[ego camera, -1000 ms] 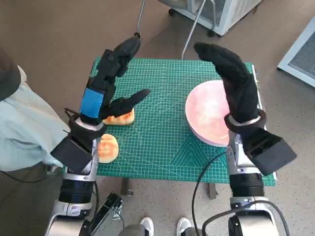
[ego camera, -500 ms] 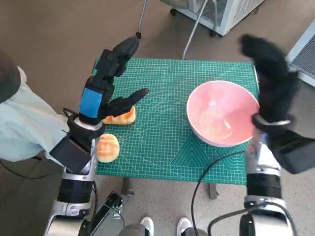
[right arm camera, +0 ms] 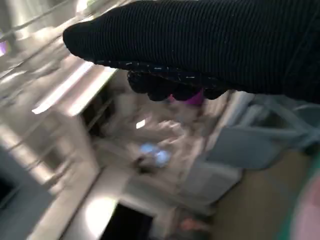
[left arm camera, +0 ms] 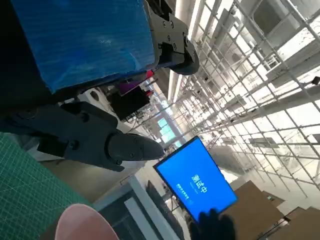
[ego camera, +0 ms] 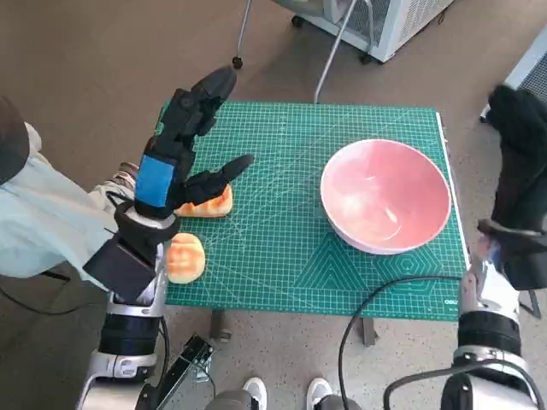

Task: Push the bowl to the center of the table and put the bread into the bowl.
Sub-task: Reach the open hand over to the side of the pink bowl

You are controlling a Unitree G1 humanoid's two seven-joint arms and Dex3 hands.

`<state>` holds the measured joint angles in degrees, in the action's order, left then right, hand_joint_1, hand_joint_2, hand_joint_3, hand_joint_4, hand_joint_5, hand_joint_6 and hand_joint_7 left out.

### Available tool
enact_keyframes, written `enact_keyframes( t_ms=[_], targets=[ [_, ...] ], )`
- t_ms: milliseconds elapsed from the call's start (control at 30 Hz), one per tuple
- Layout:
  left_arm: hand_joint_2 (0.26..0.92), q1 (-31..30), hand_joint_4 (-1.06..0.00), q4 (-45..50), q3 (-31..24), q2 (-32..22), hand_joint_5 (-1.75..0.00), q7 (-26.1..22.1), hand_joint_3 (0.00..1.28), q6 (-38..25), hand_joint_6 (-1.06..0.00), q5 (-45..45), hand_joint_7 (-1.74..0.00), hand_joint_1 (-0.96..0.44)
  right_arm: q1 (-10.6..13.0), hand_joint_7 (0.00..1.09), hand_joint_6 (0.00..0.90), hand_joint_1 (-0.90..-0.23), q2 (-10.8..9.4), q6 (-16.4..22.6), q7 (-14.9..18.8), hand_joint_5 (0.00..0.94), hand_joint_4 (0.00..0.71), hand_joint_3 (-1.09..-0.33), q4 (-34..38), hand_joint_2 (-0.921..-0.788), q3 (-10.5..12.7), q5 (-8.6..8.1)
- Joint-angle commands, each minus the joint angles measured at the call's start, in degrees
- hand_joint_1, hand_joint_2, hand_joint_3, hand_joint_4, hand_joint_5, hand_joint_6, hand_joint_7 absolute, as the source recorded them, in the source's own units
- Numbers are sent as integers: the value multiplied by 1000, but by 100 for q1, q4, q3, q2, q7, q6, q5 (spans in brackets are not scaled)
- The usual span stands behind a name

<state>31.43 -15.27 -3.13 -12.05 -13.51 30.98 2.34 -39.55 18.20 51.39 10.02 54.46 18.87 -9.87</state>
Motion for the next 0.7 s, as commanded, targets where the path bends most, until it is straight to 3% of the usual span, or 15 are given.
enact_keyframes(
  t_ms=[33, 133, 300, 433, 700],
  targets=[
    [921, -55, -310, 114, -26, -1, -1, 52, 234, -75, -214, 14, -453, -358, 89, 464, -1, -573, -5, -100, -7, 1, 143, -929, 662, -921, 115, -88],
    [921, -54, -311, 135, -34, -17, -1, 49, 234, -106, -215, 14, -452, -358, 57, 432, -1, -571, -39, -188, 61, 1, 124, -932, 946, -921, 171, -156],
    [921, -46, -311, 151, -52, -43, -1, 31, 236, -134, -217, 26, -449, -359, -39, 368, -1, -556, -214, -545, 432, 1, 76, -942, 1334, -921, 413, -546],
    [921, -38, -311, 158, -59, -55, -1, 10, 238, -154, -217, 40, -448, -357, -130, 353, 4, -548, -359, -866, 570, 4, 71, -933, 1536, -921, 560, -755],
    [921, -57, -312, 253, -46, -90, -2, 19, 239, -192, -219, -22, -444, -355, -263, 380, 37, -522, -576, -1270, 457, 26, 122, -910, 1792, -921, 662, -830]
  ],
)
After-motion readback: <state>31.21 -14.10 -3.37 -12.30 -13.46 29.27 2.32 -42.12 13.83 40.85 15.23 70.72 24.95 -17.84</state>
